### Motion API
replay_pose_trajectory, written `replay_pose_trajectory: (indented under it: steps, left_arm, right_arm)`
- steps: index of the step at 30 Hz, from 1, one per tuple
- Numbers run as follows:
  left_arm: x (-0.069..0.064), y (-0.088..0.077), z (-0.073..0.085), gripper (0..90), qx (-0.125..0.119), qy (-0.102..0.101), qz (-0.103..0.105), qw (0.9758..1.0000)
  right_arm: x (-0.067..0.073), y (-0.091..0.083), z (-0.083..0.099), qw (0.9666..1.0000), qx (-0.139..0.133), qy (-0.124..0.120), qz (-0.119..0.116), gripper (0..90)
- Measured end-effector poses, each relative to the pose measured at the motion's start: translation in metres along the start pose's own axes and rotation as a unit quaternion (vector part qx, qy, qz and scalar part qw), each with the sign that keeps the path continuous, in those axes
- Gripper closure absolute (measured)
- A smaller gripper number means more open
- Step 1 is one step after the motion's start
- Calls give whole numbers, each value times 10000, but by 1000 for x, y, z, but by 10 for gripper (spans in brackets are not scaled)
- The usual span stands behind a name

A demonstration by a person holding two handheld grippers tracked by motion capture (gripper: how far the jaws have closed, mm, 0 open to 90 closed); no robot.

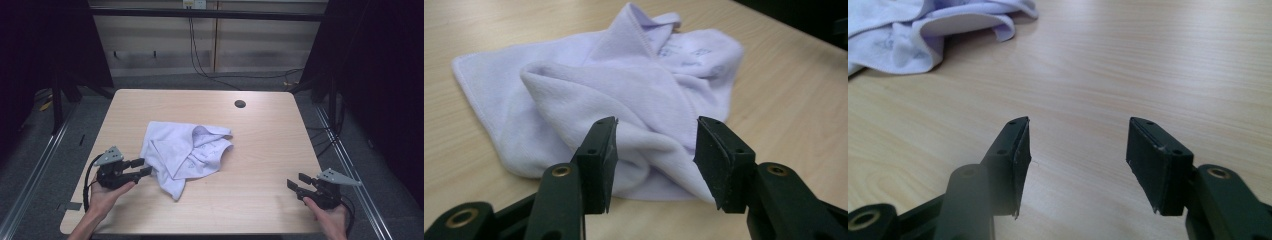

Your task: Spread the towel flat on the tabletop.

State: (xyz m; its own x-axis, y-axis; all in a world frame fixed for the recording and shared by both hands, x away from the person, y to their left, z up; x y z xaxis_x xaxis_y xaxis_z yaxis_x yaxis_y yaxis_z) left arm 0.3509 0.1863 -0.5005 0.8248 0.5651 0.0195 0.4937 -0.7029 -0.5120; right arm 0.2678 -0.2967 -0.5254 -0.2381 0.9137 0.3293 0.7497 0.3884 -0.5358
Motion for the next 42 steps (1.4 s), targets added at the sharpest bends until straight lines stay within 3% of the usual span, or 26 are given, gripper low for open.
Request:
replay_pose_trajectory:
  steps: [1, 2, 3, 4, 6, 9, 11, 12, 13, 14, 15, 16, 18, 21, 24, 30, 35, 38, 42]
  left_arm:
    - [0, 0, 0, 525, 0, 0, 0, 10000]
    - [14, 9, -3, 528, -26, -123, -34, 9999]
    - [14, 9, -3, 531, -26, -123, -34, 9999]
    - [31, 19, -4, 514, 126, -23, -303, 9995]
    - [38, 24, -3, 484, 145, -127, -239, 9995]
    - [53, 42, 2, 454, 173, -350, -348, 9986]
    - [55, 56, 13, 400, 500, -393, -198, 9978]
    - [53, 65, 21, 407, 675, -413, -105, 9968]
    - [50, 68, 23, 447, 637, -412, 119, 9970]
    - [50, 68, 23, 608, 637, -412, 119, 9970]
    - [46, 69, 24, 608, 610, -283, 205, 9975]
    - [42, 69, 25, 678, 645, -304, 193, 9973]
    - [39, 69, 25, 702, 697, -294, 223, 9969]
    - [34, 69, 25, 719, 758, -182, 202, 9967]
    - [15, 68, 24, 722, 786, -66, 386, 9961]
    - [-13, 66, 24, 721, 818, 62, 628, 9946]
    - [-28, 67, 23, 719, 836, 82, 703, 9940]
    - [-33, 66, 23, 714, 877, 100, 628, 9941]
    - [-44, 63, 24, 705, 900, 19, 802, 9927]
  right_arm:
    - [0, 1, 1, 10000, 47, -49, 10, 429]
    - [2, 1, 3, 9999, 115, -24, -44, 425]
    - [2, 1, 3, 9999, 115, -24, -44, 425]
    - [5, 2, 7, 9996, 240, -50, -109, 419]
    - [6, 4, 9, 9994, 327, -71, -128, 404]
    - [5, 5, 10, 9991, 376, -163, -73, 394]
    - [3, 7, 10, 9989, 418, -194, -93, 387]
    - [4, 9, 11, 9986, 455, -200, -150, 382]
    - [4, 10, 11, 9985, 472, -209, -164, 376]
    - [4, 10, 11, 9985, 472, -209, -164, 376]
    - [4, 10, 10, 9986, 466, -193, -168, 371]
    - [5, 11, 10, 9982, 509, -196, -237, 372]
    - [7, 10, 12, 9978, 549, -259, -280, 372]
    - [9, 9, 16, 9972, 632, -307, -260, 373]
    - [12, 4, 20, 9965, 681, -410, -259, 387]
    - [16, 1, 19, 9965, 703, -282, -360, 452]
    - [21, 5, 19, 9957, 760, -323, -427, 450]
    - [24, 5, 20, 9952, 775, -361, -473, 447]
    - [26, 4, 21, 9947, 805, -364, -519, 446]
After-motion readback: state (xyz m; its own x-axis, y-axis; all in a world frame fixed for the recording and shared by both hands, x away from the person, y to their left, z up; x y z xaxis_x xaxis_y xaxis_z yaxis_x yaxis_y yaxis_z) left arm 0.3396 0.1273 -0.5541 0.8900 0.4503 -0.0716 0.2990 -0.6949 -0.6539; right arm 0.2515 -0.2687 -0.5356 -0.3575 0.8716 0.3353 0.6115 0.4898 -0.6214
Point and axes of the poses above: each handheld gripper's, and its own axes: y roughly forward along the jaws, z roughly out of its underside, x roughly to its left, the point moved 9 cm from there along y, roughly forward along the jaws, and after that the axes turned 13 degrees about y, right-handed, at the moved point
